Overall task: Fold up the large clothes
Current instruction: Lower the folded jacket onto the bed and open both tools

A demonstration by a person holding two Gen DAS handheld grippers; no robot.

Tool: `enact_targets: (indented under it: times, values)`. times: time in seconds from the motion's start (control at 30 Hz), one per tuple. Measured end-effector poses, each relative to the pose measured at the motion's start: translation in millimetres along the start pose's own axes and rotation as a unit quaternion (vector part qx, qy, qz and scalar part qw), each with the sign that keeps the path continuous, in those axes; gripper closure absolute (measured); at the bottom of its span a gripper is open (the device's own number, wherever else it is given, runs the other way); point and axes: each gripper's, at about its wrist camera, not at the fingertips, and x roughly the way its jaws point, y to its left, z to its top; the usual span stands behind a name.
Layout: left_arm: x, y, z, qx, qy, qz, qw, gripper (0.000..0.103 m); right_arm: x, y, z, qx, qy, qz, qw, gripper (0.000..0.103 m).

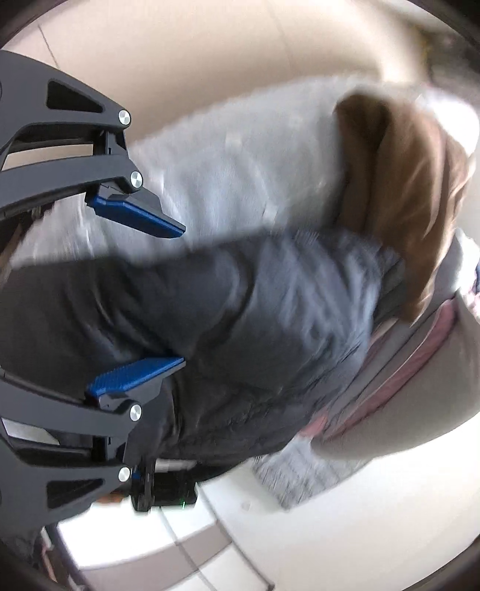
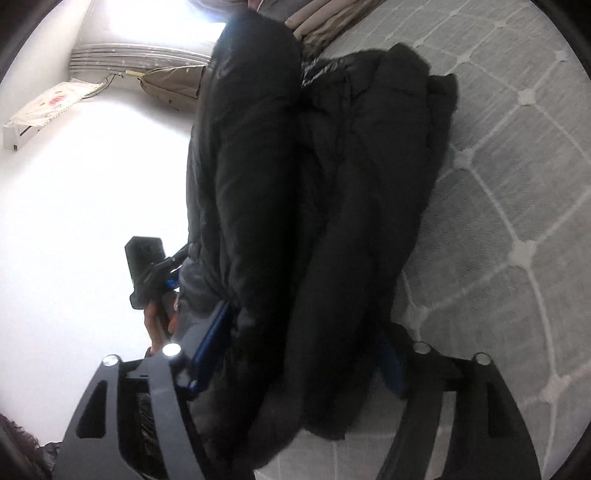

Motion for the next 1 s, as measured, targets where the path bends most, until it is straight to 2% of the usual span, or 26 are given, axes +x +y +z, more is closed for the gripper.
enact_targets:
  times: [0.03, 0.1, 0.13, 0.2, 0.23, 0.27, 0.37, 0.4, 0.47, 0.5, 0.6, 0.63, 0.7, 0.77, 0.83, 0.9, 0.97, 1.0]
  values:
    - [-13, 3, 3, 0.0, -0.021, 0.029, 0.9994, 0.041, 0, -7, 7, -0.001, -0.01, -0.007, 1.0, 0.028]
    - [-36, 1, 9, 0.001, -0.06, 0.045, 0.9972, 0.041, -20, -7, 22, -0.008, -0.05, -0.021, 0.999, 0.028]
    - [-50, -6, 16, 0.012, -0.085, 0.044, 0.9954, 0.041, -39, 0, 34, -0.019, -0.089, -0.036, 0.995, 0.028]
    - [-59, -23, 29, 0.036, -0.104, 0.035, 0.9933, 0.041, -58, 16, 58, -0.032, -0.136, -0.002, 0.99, 0.026]
    - [-56, -38, 41, 0.051, -0.111, 0.023, 0.9922, 0.041, -61, 28, 76, -0.037, -0.156, 0.019, 0.987, 0.022]
    - [-49, -49, 48, 0.058, -0.111, 0.013, 0.9921, 0.041, -59, 35, 89, -0.042, -0.161, 0.035, 0.985, 0.018]
    - [-6, -83, 69, 0.084, -0.092, 0.005, 0.9922, 0.04, -18, 54, 142, -0.052, -0.133, 0.072, 0.987, 0.017]
    - [14, -94, 73, 0.091, -0.083, 0.014, 0.9923, 0.04, 0, 51, 156, -0.045, -0.12, 0.074, 0.989, 0.017]
    - [44, -94, 79, 0.087, -0.064, 0.033, 0.9936, 0.041, 37, 35, 176, -0.03, -0.092, 0.048, 0.994, 0.017]
    - [57, -96, 79, 0.082, -0.055, 0.042, 0.9942, 0.041, 59, 39, 175, -0.022, -0.083, 0.037, 0.996, 0.017]
    - [91, -90, 81, 0.086, -0.022, 0.082, 0.9927, 0.04, 92, 6, 181, 0.008, -0.059, 0.03, 0.998, 0.018]
    - [100, -87, 80, 0.088, -0.014, 0.093, 0.9917, 0.04, 95, 2, 179, 0.012, -0.059, 0.03, 0.998, 0.023]
    - [105, -88, 77, 0.096, -0.009, 0.106, 0.9896, 0.04, 94, -6, 182, 0.025, -0.061, 0.04, 0.997, 0.023]
    - [103, -95, 75, 0.106, -0.012, 0.122, 0.9867, 0.04, 85, 0, 181, 0.024, -0.063, 0.029, 0.997, 0.023]
    - [96, -105, 69, 0.12, -0.023, 0.151, 0.9811, 0.04, 67, 16, 170, 0.006, -0.077, 0.01, 0.997, 0.023]
    - [80, -123, 58, 0.141, -0.049, 0.189, 0.9705, 0.04, 52, 45, 157, -0.024, -0.1, -0.021, 0.994, 0.016]
    - [63, -142, 43, 0.165, -0.079, 0.217, 0.9589, 0.035, 30, 75, 134, -0.06, -0.13, -0.067, 0.987, 0.007]
    - [56, -151, 39, 0.171, -0.091, 0.227, 0.9544, 0.033, 21, 87, 118, -0.083, -0.148, -0.098, 0.981, 0.007]
